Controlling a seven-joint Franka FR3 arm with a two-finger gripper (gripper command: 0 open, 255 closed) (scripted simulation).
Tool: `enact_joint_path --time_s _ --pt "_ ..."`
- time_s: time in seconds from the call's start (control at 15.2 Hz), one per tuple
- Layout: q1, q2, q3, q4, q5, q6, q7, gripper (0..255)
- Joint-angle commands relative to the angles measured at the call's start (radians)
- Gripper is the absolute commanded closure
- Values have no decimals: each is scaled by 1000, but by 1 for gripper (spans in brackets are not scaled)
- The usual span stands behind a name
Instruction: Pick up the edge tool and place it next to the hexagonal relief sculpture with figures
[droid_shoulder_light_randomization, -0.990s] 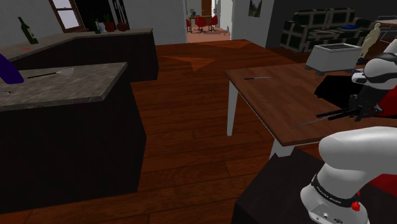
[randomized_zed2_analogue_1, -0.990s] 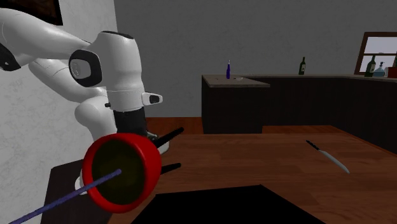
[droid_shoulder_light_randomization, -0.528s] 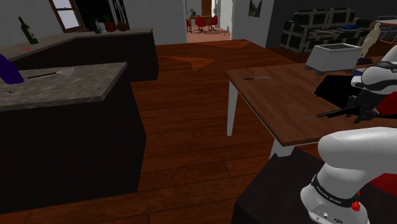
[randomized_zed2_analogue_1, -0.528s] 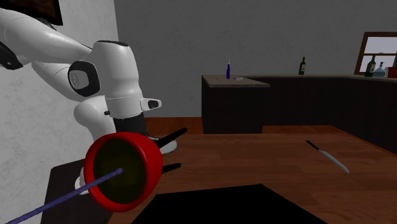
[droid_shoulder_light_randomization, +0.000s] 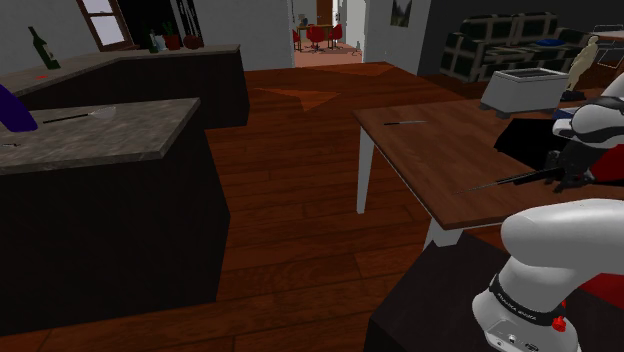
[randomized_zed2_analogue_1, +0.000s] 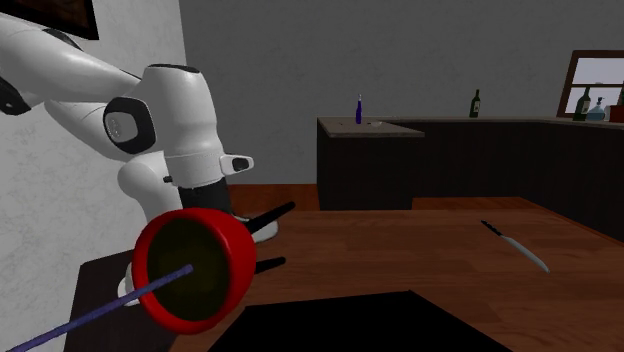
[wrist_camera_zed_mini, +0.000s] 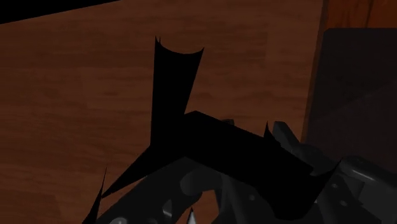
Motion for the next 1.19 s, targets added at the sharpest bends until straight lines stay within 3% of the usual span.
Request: enact_joint_path --time_s 0.0,0.26,0.33,0.59,1.12 --pt "19 115 -32 -17 -12 4 8 0" --pt "23 116 -35 8 -4 -15 -9 0" --pt "2 79 -21 -26 -19 -26 7 0" --pt "-11 4 81 45 50 -177 -7 0" --pt "-11 5 81 45 50 -177 -7 0"
